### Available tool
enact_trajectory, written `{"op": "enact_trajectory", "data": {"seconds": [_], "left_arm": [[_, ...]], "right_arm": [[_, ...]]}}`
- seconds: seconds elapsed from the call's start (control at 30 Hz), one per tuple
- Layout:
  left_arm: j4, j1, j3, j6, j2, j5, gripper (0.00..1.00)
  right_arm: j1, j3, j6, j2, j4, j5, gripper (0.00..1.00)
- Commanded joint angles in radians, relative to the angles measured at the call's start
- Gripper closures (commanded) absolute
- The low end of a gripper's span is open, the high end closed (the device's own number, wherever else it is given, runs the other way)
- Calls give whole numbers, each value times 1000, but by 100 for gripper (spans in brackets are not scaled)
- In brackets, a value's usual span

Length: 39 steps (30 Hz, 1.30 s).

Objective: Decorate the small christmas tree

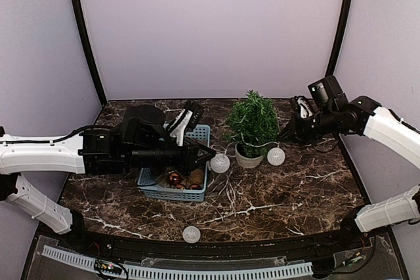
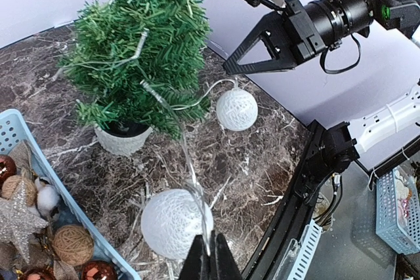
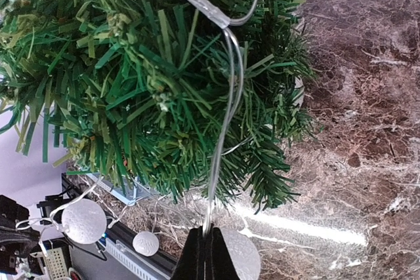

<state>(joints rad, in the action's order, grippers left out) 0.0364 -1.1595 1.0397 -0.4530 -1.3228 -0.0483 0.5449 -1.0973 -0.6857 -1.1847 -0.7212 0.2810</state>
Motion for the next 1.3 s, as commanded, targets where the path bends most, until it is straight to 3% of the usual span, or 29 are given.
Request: {"op": "enact_trajectory", "data": {"seconds": [0.0, 0.53, 1.07, 1.17, 1.27], "left_arm": [[38, 59, -9, 1, 64, 27, 100], [97, 243, 21, 7, 85, -26, 100], [0, 366, 26, 14, -24, 129, 100], [-5, 368, 37, 11, -40, 148, 100], [-7, 368, 37, 4, -37, 167, 100]], "right_arm": [[-2, 13, -7, -9, 74, 39, 100], [72, 30, -120, -81, 295, 32, 100], [84, 151, -233, -42, 444, -3, 100], [84, 143, -219, -19, 412, -31, 90], [84, 139, -208, 23, 370, -66, 71]]}}
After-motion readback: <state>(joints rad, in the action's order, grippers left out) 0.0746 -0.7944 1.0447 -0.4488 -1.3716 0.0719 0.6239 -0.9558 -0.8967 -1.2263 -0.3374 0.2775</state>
